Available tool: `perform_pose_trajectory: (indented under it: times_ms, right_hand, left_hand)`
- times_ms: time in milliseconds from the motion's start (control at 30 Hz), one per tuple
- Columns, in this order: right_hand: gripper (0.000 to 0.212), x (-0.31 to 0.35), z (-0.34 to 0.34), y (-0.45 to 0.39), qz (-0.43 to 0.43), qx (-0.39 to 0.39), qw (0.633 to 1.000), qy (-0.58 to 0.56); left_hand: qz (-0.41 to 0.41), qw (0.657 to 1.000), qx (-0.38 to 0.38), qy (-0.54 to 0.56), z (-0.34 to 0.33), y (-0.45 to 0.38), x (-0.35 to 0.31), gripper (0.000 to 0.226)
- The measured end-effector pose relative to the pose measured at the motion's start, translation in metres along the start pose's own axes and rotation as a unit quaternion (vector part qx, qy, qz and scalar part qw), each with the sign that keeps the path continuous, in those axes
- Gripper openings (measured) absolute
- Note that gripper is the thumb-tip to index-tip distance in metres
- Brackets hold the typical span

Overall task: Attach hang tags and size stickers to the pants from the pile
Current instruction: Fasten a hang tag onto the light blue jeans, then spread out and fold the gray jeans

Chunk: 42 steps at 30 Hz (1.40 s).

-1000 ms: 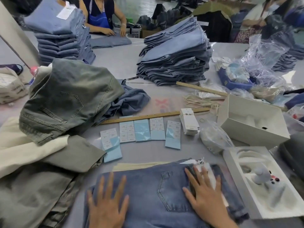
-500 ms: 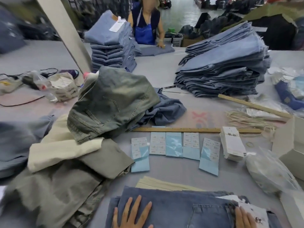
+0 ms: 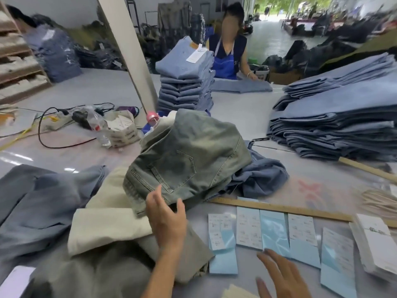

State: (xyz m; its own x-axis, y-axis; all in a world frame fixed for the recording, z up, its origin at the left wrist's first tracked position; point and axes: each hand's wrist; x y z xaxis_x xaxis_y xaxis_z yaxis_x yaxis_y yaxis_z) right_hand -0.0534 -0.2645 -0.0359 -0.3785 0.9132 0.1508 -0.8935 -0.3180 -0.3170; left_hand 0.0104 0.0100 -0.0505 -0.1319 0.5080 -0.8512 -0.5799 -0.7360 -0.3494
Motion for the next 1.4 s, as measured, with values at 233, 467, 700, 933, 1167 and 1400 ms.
perform_pose_trajectory:
  times_ms: [233,467,700,933,1167,1400]
  right_hand:
    - [0.052,0.087,-0.087,-0.099,0.060,0.194,0.972,-0.116]
    - [0.086,0.168,-0.122,-0.184,0.142,0.097,0.979,-0.106]
    - [0.109,0.208,-0.144,-0.179,0.137,0.186,0.966,-0.117]
    - [0.041,0.203,-0.108,-0.177,0.054,-0.009,0.964,-0.259]
    - [0.039,0.199,-0.095,-0.169,0.090,-0.005,0.962,-0.258]
    - [0.126,0.198,-0.089,-0.141,0.129,0.229,0.948,-0.177]
  left_hand:
    - [0.423,0.902,0.049,0.068,-0.013,-0.162,0.080,0.104]
    - [0.329,0.937,0.021,0.111,-0.001,-0.152,0.086,0.086]
    - [0.263,0.915,-0.054,0.302,0.024,-0.097,0.057,0.046]
    - [0.316,0.790,0.015,0.526,0.038,-0.089,0.073,0.037]
    - [0.461,0.651,0.059,0.600,0.039,-0.100,0.090,0.078]
    - [0.222,0.955,0.052,0.190,0.065,-0.120,0.077,0.051]
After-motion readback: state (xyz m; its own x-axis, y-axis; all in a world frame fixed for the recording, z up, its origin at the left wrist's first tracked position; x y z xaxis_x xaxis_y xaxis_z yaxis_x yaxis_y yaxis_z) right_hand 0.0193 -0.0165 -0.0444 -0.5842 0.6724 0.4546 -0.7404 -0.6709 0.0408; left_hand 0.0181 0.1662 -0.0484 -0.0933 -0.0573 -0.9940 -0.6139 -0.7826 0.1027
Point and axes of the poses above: each hand's wrist, its own y-axis away from the middle knuckle, its own z-axis out of the back of the hand, x = y × z, and after that the axes turned 10 degrees about y, right-handed
